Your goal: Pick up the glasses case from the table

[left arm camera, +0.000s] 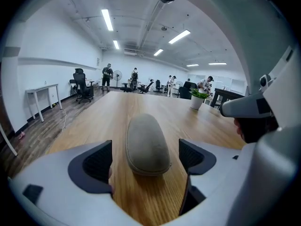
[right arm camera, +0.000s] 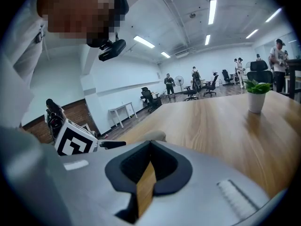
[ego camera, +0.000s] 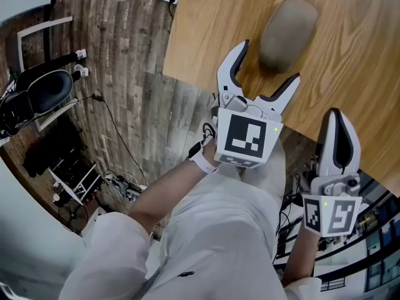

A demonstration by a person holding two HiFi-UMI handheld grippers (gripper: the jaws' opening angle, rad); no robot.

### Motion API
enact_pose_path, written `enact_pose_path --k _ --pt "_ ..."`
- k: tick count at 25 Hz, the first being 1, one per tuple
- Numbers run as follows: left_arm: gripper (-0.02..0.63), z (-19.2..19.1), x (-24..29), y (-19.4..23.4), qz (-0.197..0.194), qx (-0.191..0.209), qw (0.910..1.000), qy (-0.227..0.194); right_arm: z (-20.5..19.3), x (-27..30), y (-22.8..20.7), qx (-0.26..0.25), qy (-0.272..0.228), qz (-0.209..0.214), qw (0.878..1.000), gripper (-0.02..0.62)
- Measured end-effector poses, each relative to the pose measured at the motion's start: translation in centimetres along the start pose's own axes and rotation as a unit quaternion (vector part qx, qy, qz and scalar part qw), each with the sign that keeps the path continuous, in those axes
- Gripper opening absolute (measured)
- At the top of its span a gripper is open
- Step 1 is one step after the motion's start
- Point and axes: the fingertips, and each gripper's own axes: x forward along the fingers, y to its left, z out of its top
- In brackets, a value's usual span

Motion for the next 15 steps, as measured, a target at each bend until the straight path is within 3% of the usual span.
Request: enact_pose_path --k 15 --pt "0.431 0.2 3.2 -0.1 0.003 0.001 0.9998 0.020 0.0 0.8 -2.0 0.015 0.004 -0.021 1.000 0.011"
